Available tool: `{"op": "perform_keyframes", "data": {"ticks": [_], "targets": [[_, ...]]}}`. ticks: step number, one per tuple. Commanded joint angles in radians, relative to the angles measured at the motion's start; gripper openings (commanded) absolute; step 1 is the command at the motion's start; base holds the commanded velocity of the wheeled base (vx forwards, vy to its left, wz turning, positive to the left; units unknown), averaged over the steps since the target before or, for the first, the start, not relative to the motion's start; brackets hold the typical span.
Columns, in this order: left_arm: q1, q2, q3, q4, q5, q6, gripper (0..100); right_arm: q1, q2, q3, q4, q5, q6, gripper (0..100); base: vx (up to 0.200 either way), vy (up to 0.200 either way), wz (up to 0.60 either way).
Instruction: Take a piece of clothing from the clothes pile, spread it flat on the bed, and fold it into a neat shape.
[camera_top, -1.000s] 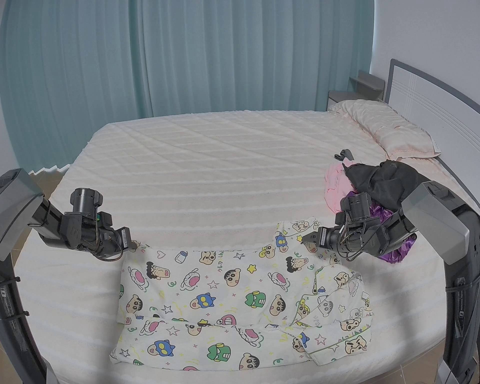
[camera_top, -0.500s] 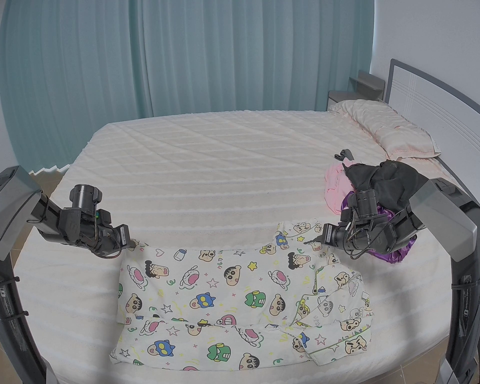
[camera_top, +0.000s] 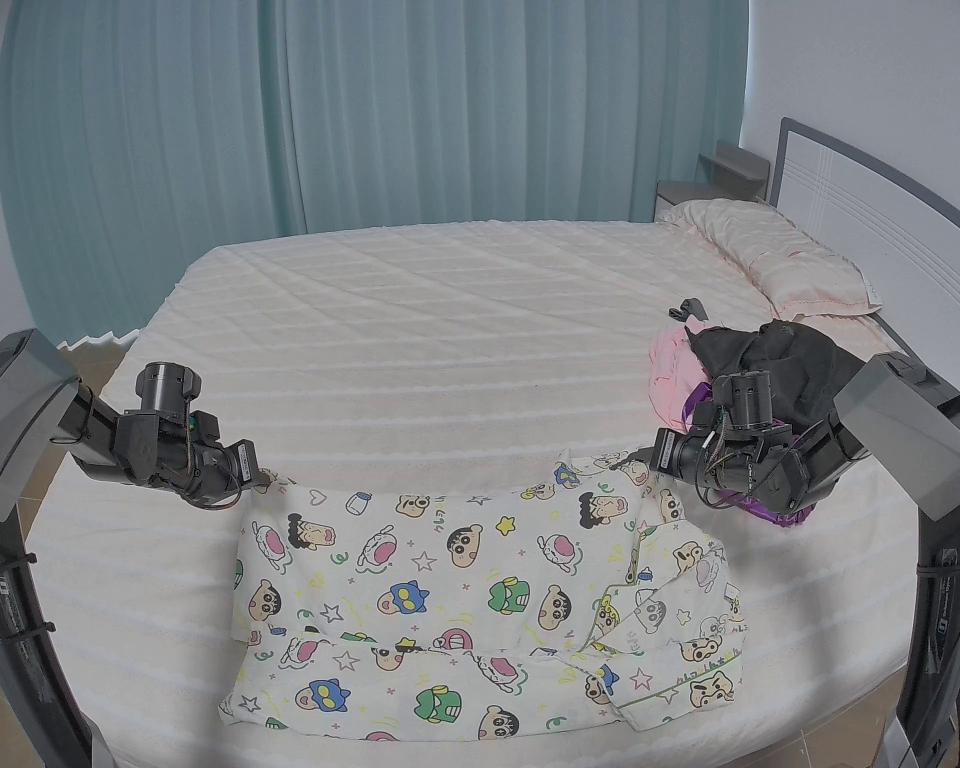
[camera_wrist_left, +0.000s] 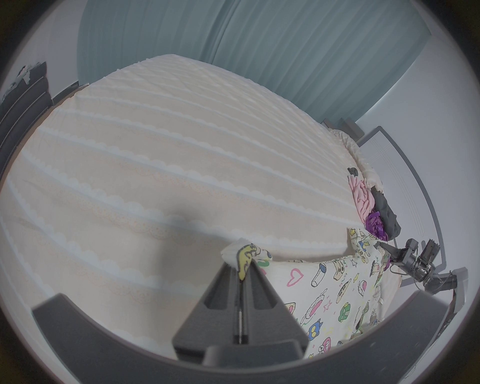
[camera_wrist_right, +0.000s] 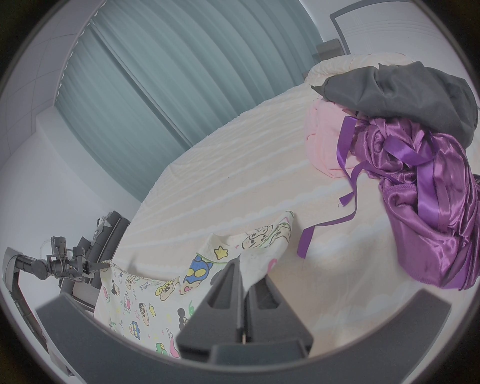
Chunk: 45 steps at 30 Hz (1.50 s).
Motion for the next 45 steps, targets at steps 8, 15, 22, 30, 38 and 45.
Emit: {"op": "perform_keyframes", "data": {"ticks": [8, 15, 22, 30, 38, 45], "targets": [[0.013, -0.017, -0.001, -0.006, -0.004, -0.014, 0, 0.000, 0.002, 0.005, -0.039, -0.006, 0.000, 0, 0.000, 0.000, 0.00], [0.026, -0.044, 0.008, -0.031, -0.005, -0.035, 0, 0.003, 0.005, 0.021, -0.048, -0.009, -0.003, 0, 0.000, 0.000, 0.00], [0.045, -0.073, 0.041, -0.046, -0.005, -0.027, 0, 0.004, 0.004, 0.032, -0.049, -0.021, -0.008, 0, 0.000, 0.000, 0.00], [0.045, -0.053, 0.059, -0.049, -0.005, 0.006, 0, 0.009, -0.032, 0.066, -0.100, -0.021, -0.009, 0, 0.000, 0.000, 0.00], [0.042, -0.058, 0.079, -0.049, -0.005, 0.016, 0, 0.012, -0.093, 0.196, -0.172, -0.021, -0.017, 0, 0.000, 0.000, 0.00], [0.060, -0.081, 0.152, -0.064, -0.017, 0.049, 0, 0.021, -0.165, 0.333, -0.232, -0.016, -0.045, 0, 0.000, 0.000, 0.00]]}}
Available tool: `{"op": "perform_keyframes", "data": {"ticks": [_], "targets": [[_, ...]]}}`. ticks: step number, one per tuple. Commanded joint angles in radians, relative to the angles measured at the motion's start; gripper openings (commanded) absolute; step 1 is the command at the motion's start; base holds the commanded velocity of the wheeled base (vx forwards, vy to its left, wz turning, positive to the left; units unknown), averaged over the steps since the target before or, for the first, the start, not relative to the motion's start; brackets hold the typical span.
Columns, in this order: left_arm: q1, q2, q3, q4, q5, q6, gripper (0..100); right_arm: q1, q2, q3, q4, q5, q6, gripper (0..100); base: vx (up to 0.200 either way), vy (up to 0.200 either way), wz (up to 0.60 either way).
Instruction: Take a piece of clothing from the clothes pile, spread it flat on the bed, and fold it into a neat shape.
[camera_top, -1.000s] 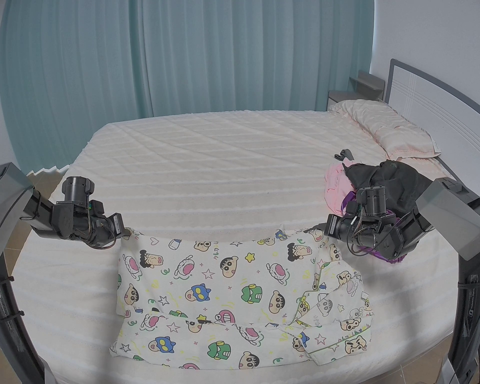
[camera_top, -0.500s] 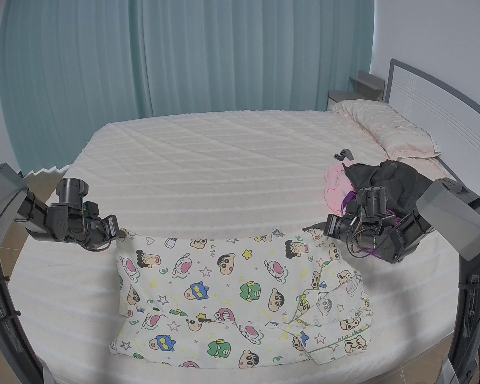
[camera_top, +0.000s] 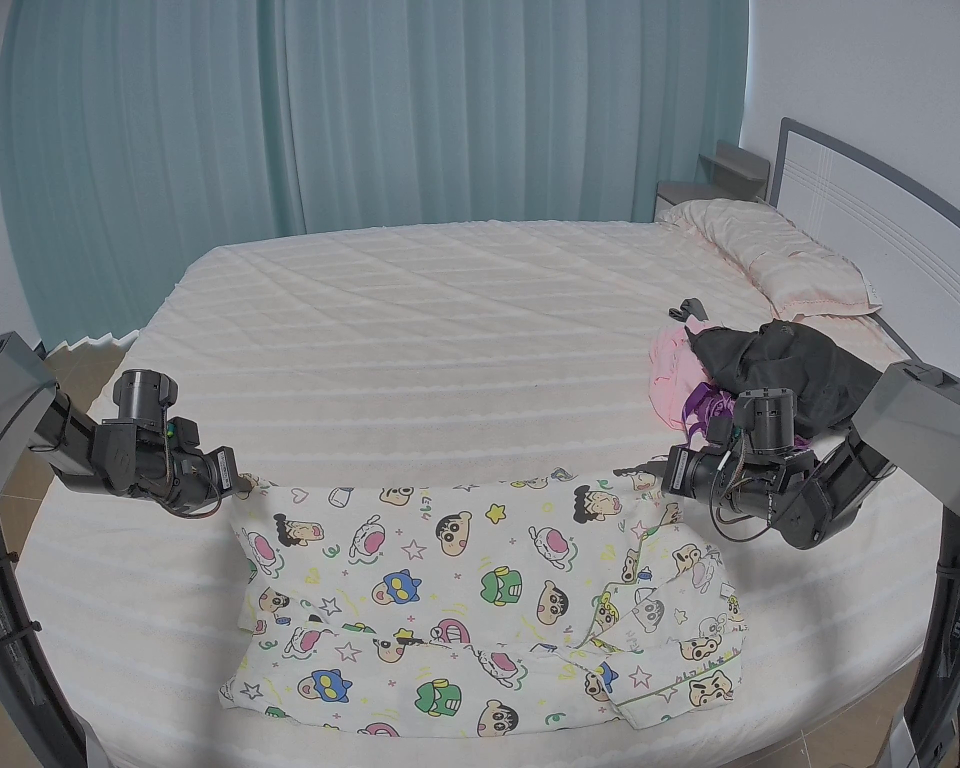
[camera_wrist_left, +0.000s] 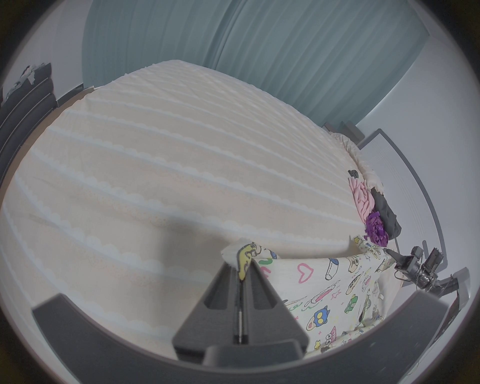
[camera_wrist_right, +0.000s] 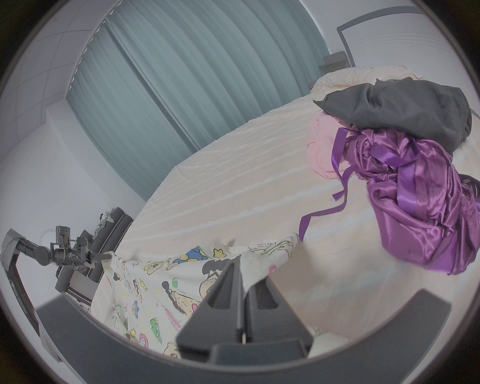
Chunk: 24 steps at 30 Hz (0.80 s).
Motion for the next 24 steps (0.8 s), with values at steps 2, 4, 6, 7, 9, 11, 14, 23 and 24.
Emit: {"op": "perform_keyframes", "data": {"ticks": [2, 4, 6, 7, 9, 11, 14, 23, 24], "targets": [[0.014, -0.024, 0.083, -0.050, -0.018, 0.037, 0, 0.015, -0.089, 0.132, -0.048, 0.005, -0.016, 0, 0.000, 0.000, 0.00], [0.014, -0.030, 0.129, -0.116, -0.032, 0.040, 0, 0.019, -0.107, 0.178, -0.072, 0.005, -0.016, 0, 0.000, 0.000, 0.00], [0.014, -0.035, 0.174, -0.188, -0.033, 0.042, 0, 0.029, -0.121, 0.220, -0.092, 0.005, -0.016, 0, 0.000, 0.000, 0.00], [0.014, -0.035, 0.204, -0.234, -0.032, 0.042, 0, 0.032, -0.130, 0.243, -0.104, 0.005, -0.016, 0, 0.000, 0.000, 0.00], [0.014, -0.036, 0.229, -0.272, -0.032, 0.042, 0, 0.033, -0.136, 0.267, -0.115, 0.005, -0.017, 0, 0.000, 0.000, 0.00], [0.014, -0.038, 0.281, -0.332, -0.032, 0.040, 0, 0.050, -0.141, 0.327, -0.150, 0.005, -0.033, 0, 0.000, 0.000, 0.00], [0.014, -0.061, 0.339, -0.341, -0.033, 0.049, 0, 0.059, -0.132, 0.410, -0.223, 0.004, -0.059, 0, 0.000, 0.000, 0.00], [0.014, -0.076, 0.463, -0.345, -0.041, 0.114, 0, 0.066, -0.092, 0.573, -0.304, 0.007, -0.062, 0, 0.000, 0.000, 0.00], [0.014, -0.072, 0.473, -0.345, -0.047, 0.121, 0, 0.067, -0.081, 0.583, -0.313, 0.005, -0.062, 0, 0.000, 0.000, 0.00]]}}
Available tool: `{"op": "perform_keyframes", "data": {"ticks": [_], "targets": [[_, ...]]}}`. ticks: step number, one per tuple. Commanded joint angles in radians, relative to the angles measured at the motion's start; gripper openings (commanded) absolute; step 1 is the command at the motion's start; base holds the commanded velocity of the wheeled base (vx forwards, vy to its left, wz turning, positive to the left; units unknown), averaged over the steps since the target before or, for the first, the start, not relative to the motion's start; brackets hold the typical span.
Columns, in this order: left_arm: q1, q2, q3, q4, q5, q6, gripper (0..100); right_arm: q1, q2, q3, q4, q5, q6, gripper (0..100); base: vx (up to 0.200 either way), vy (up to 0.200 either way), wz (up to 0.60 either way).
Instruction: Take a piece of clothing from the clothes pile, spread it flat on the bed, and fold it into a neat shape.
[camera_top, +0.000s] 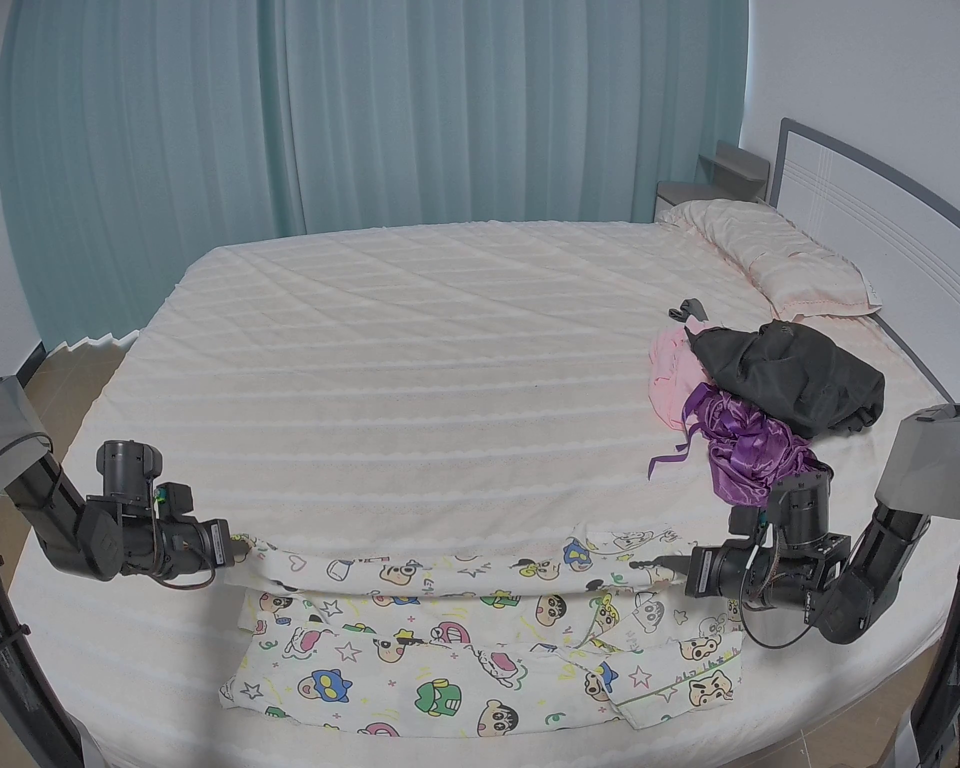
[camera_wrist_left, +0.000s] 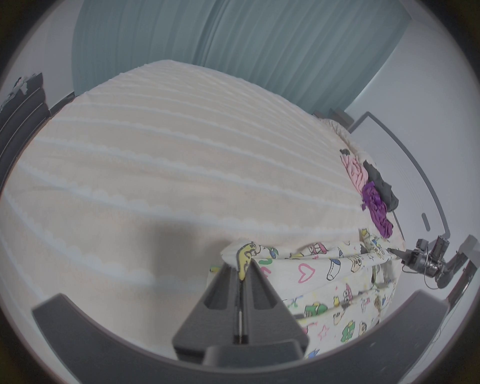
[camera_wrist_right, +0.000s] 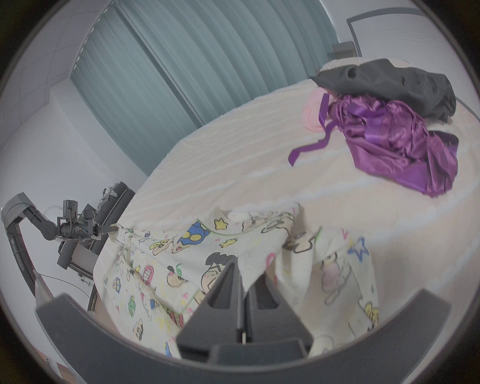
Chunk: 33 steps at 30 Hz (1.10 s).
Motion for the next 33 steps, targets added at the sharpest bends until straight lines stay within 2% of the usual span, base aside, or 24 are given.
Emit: {"op": "perform_keyframes", "data": {"ticks": [1, 12, 13, 21, 25, 33], "targets": [[0.000, -0.003, 0.060, -0.001, -0.015, 0.028, 0, 0.006, 0.049, 0.071, -0.029, 0.001, -0.004, 0, 0.000, 0.000, 0.00], [0.000, 0.000, 0.126, -0.001, -0.024, 0.068, 0, 0.008, 0.144, 0.171, -0.168, -0.001, -0.007, 0, 0.000, 0.000, 0.00], [0.000, 0.000, 0.135, -0.001, -0.024, 0.069, 100, 0.009, 0.145, 0.185, -0.173, -0.001, -0.006, 100, 0.000, 0.000, 0.00], [0.011, -0.012, 0.144, -0.001, -0.024, 0.061, 100, -0.002, 0.122, 0.237, -0.289, -0.005, 0.034, 100, 0.000, 0.000, 0.00], [0.059, -0.055, 0.164, 0.000, -0.041, 0.052, 100, -0.008, 0.087, 0.294, -0.380, -0.005, 0.108, 100, 0.000, 0.000, 0.00], [0.152, -0.176, 0.207, 0.003, -0.155, -0.110, 100, -0.032, 0.101, 0.344, -0.426, -0.022, 0.209, 100, 0.000, 0.000, 0.00]]}}
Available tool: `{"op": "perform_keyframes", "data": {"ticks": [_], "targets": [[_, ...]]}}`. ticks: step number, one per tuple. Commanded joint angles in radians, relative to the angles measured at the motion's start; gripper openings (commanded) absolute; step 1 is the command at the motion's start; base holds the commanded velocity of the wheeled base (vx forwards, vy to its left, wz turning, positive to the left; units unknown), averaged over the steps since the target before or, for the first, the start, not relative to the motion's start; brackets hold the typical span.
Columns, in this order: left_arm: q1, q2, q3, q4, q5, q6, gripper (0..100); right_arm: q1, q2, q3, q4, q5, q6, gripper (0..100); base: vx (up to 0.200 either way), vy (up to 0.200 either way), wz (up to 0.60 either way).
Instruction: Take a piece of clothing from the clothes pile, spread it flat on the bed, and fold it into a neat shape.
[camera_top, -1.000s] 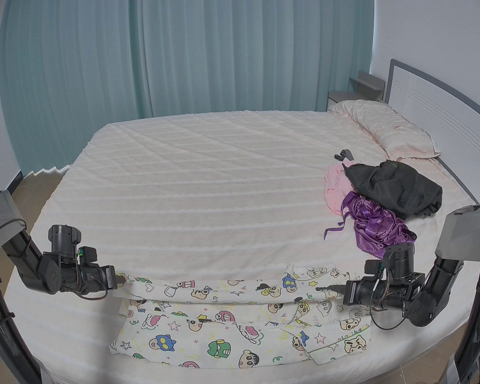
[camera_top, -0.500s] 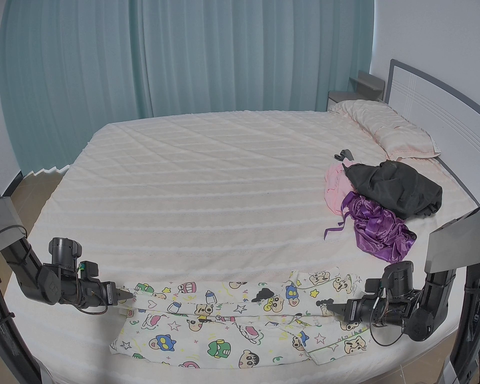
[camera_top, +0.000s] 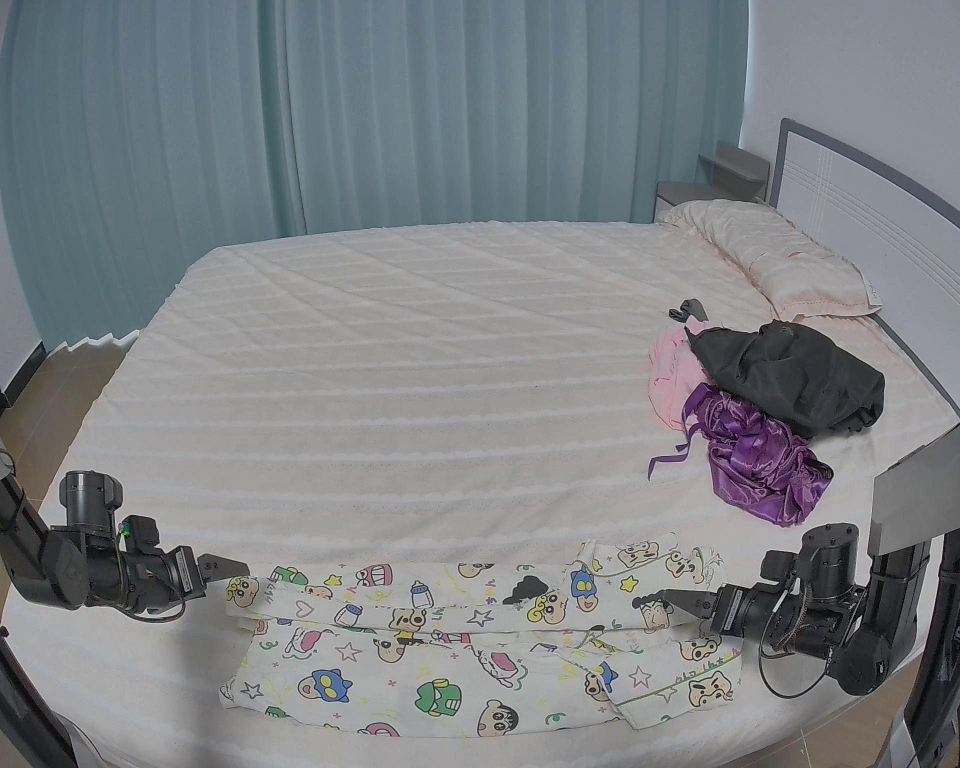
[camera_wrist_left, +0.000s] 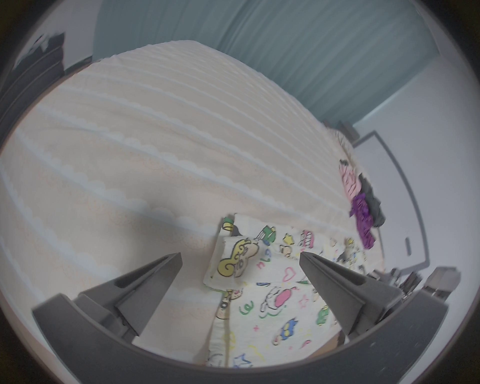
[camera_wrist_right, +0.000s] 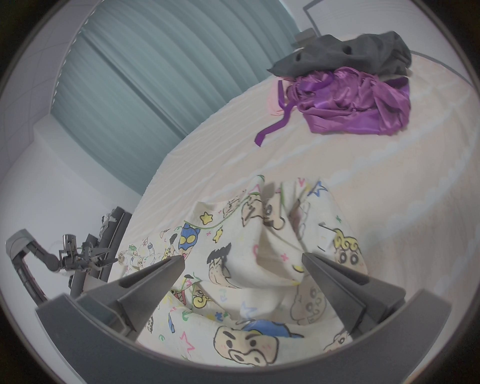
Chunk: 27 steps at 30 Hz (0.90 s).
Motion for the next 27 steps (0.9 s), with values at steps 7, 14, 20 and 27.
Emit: {"op": "perform_keyframes", "data": {"ticks": [7, 14, 20, 27], "targets": [[0.052, -0.072, 0.061, -0.003, -0.073, -0.075, 100, -0.025, 0.070, 0.005, -0.010, -0.005, 0.028, 100, 0.000, 0.000, 0.00], [0.072, -0.066, 0.067, -0.003, -0.111, -0.074, 100, -0.024, 0.078, -0.056, -0.007, -0.005, 0.028, 100, 0.000, 0.000, 0.00], [0.072, -0.055, 0.081, -0.006, -0.111, -0.069, 100, -0.025, 0.079, -0.101, 0.010, -0.005, 0.028, 100, 0.000, 0.000, 0.00], [0.072, -0.049, 0.089, -0.006, -0.113, -0.068, 100, -0.035, 0.099, -0.076, 0.006, -0.005, 0.030, 0, 0.000, 0.000, 0.00]]}}
